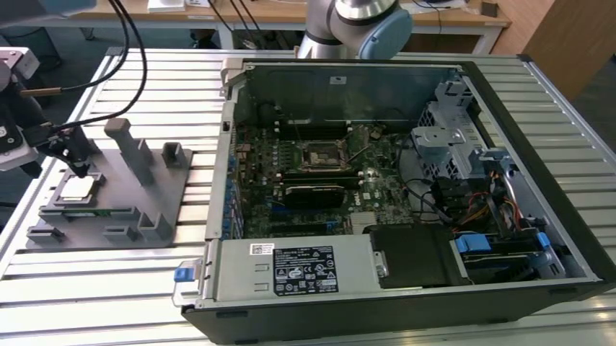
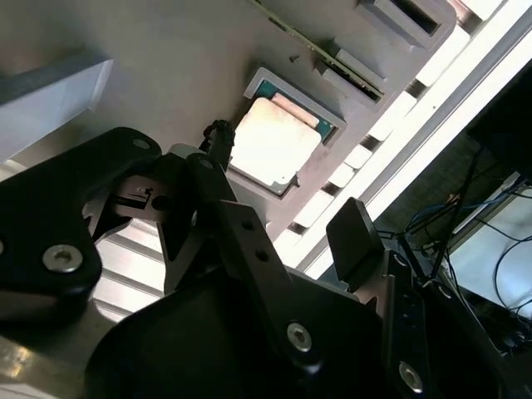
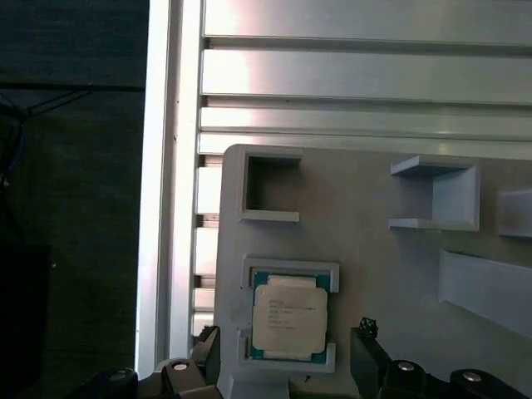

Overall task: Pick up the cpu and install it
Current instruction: 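Pick up the cpu and move it towards the insertion slot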

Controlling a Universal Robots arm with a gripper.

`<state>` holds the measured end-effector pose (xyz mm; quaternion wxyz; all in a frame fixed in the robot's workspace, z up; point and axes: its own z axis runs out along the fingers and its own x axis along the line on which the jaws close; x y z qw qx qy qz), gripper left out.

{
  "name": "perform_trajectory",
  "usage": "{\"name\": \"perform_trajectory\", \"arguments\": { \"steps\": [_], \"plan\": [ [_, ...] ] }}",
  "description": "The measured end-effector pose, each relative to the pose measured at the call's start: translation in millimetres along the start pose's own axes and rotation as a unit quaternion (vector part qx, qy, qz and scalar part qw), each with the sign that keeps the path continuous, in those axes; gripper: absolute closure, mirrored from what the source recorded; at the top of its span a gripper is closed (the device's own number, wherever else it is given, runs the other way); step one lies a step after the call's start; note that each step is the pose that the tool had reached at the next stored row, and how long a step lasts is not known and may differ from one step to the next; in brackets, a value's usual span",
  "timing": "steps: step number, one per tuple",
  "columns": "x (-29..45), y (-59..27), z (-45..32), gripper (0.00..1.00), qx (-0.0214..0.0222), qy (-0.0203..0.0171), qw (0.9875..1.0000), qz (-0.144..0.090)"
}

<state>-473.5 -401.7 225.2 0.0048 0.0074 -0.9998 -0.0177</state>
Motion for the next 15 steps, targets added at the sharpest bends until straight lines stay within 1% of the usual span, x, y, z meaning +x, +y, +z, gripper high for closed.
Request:
{"name": "perform_trajectory", "arguments": {
  "steps": [8, 12, 15],
  "plan": [
    [-0.2, -0.4, 10.4, 0.28, 0.0, -0.0001, 1.0, 0.0],
    [-0.2, -0.4, 11.3, 0.28, 0.0001, 0.0, 1.0, 0.0],
    [-0.3, -0.6, 15.4, 0.28, 0.0, -0.0002, 1.0, 0.0]
  ]
}}
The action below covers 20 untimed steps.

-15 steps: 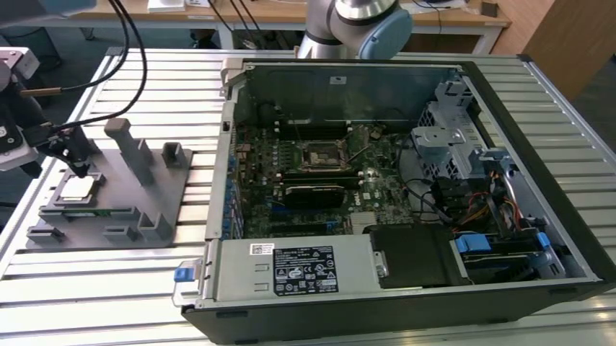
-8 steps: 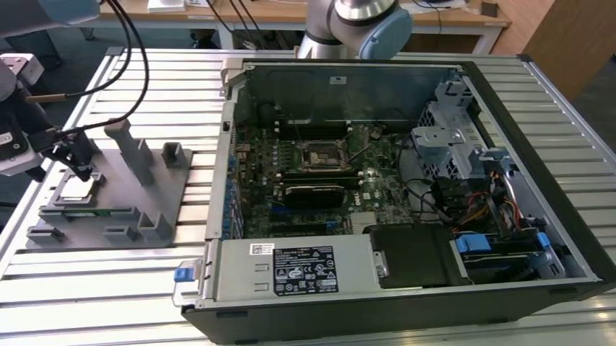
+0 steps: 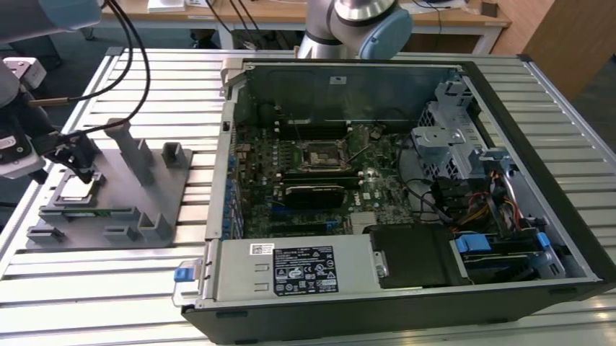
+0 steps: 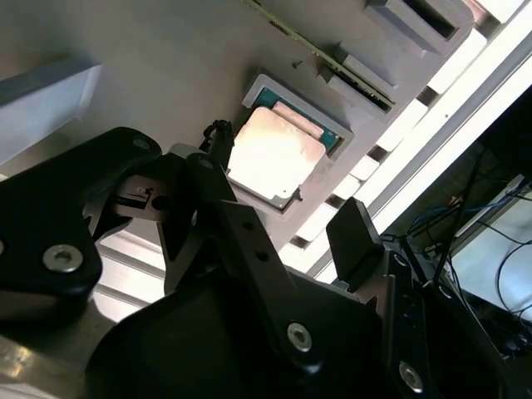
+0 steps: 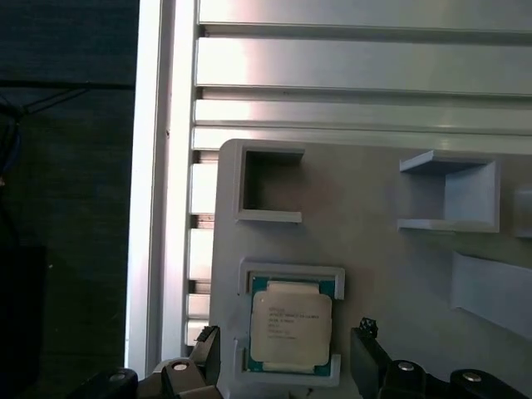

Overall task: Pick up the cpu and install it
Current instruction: 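Pick up the cpu and move it towards the insertion slot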

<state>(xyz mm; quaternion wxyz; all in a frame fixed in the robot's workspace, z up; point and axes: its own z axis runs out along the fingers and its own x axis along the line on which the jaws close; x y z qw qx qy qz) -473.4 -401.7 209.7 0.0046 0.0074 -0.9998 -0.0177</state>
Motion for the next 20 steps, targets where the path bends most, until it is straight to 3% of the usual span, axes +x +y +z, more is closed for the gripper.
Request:
{"name": "perform_trajectory", "arguments": {
  "steps": [11, 17, 19, 20],
  "plan": [
    [-0.3, -0.6, 17.8, 0.28, 0.0, -0.0001, 1.0, 0.0],
    [-0.6, 1.6, 21.2, 0.28, 0.0, -0.0006, 1.0, 0.004],
    [-0.6, 2.0, 22.7, 0.3, 0.0, -0.0009, 1.0, 0.007],
    [-0.7, 2.0, 23.3, 0.36, 0.0002, -0.001, 1.0, 0.007]
  ]
}}
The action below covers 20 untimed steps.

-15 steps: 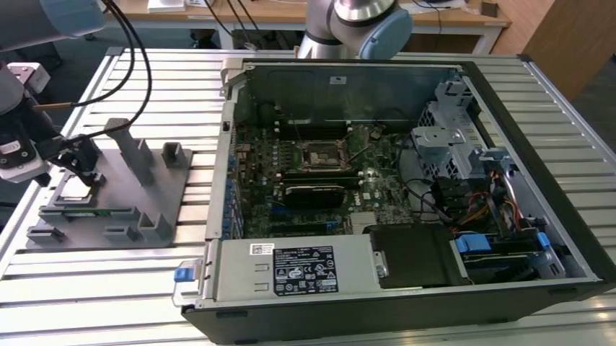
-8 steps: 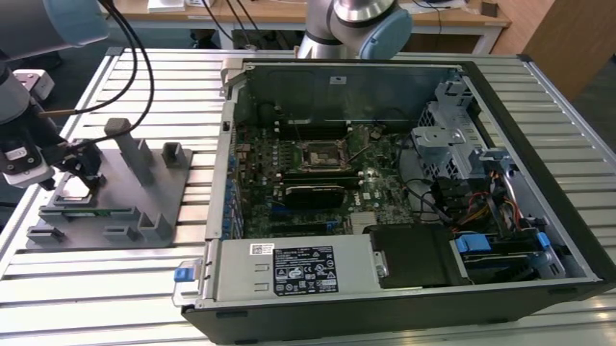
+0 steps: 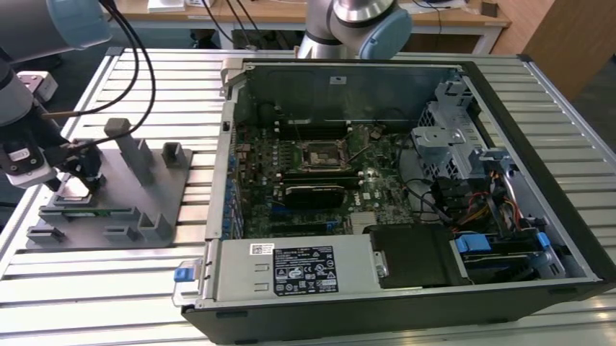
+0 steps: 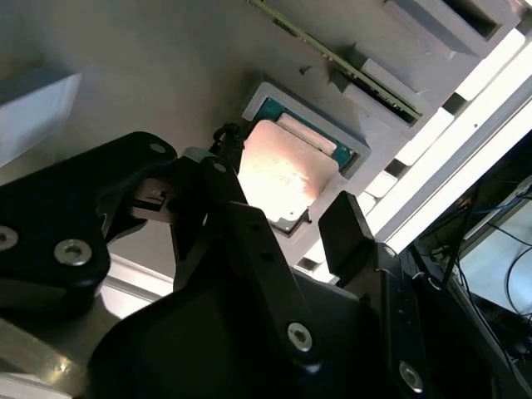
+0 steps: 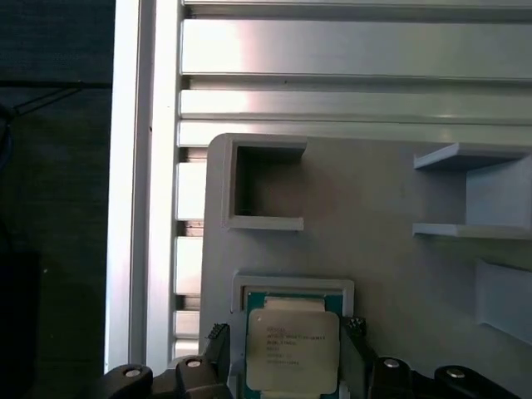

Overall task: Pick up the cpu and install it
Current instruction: 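Pick up the cpu and move it towards the insertion slot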

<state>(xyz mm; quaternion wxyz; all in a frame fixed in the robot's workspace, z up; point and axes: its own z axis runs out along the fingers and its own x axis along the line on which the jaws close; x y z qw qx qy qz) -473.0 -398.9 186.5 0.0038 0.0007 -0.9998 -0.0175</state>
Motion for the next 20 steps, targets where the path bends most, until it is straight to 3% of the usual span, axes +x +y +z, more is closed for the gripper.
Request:
{"name": "perform_trajectory", "arguments": {
  "steps": [6, 8, 9, 13, 19, 20],
  "plan": [
    [-0.6, 1.3, 1.3, 0.36, 0.0008, -0.0001, 1.0, 0.001],
    [-0.6, 2.0, 0.9, 0.38, 0.0047, -0.0005, 1.0, 0.001],
    [-0.6, 2.3, 0.8, 0.45, 0.0065, -0.0007, 1.0, 0.001],
    [-0.7, 2.6, 0.8, 0.45, 0.0138, -0.0007, 0.9999, 0.001],
    [-1.2, 2.8, 0.8, 0.43, 0.0135, -0.0008, 0.9999, 0.002],
    [-1.2, 2.9, 0.9, 0.37, 0.0128, -0.0008, 0.9999, 0.002]
  ]
}}
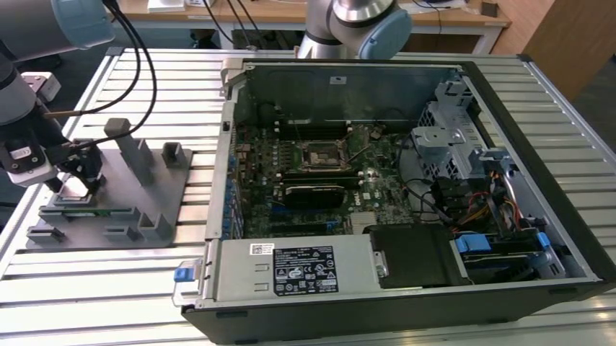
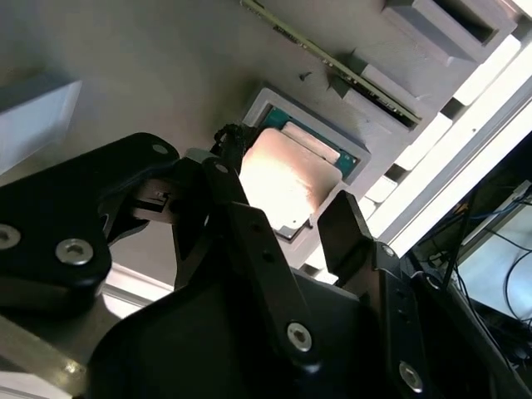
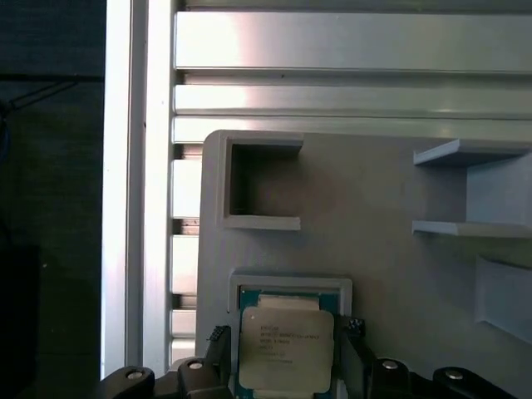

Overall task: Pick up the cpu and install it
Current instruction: 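Pick up the cpu and move it towards the insertion slot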

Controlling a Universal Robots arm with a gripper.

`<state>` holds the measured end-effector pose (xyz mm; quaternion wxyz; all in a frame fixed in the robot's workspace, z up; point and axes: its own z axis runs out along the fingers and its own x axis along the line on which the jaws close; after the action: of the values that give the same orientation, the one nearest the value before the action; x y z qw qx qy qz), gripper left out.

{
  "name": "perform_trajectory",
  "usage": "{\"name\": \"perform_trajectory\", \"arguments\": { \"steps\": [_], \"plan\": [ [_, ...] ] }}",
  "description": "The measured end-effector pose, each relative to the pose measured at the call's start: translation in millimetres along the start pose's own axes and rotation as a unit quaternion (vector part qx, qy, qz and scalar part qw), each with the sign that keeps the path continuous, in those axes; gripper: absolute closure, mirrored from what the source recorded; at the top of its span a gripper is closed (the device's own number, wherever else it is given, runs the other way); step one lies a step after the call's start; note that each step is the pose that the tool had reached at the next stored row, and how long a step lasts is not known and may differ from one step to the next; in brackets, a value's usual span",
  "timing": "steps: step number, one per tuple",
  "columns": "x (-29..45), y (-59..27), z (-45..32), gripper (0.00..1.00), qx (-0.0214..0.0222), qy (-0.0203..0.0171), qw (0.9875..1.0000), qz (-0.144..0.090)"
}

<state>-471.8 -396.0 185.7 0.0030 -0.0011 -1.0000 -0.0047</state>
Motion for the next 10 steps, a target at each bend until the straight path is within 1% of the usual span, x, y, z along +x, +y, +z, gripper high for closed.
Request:
{"name": "perform_trajectory", "arguments": {
  "steps": [3, 10],
  "plan": [
    [-0.1, 0.2, -0.1, 0.37, -0.0017, 0.0, 1.0, 0.001],
    [0.0, 0.4, -0.1, 0.37, -0.0019, -0.0001, 1.0, 0.002]
  ]
}}
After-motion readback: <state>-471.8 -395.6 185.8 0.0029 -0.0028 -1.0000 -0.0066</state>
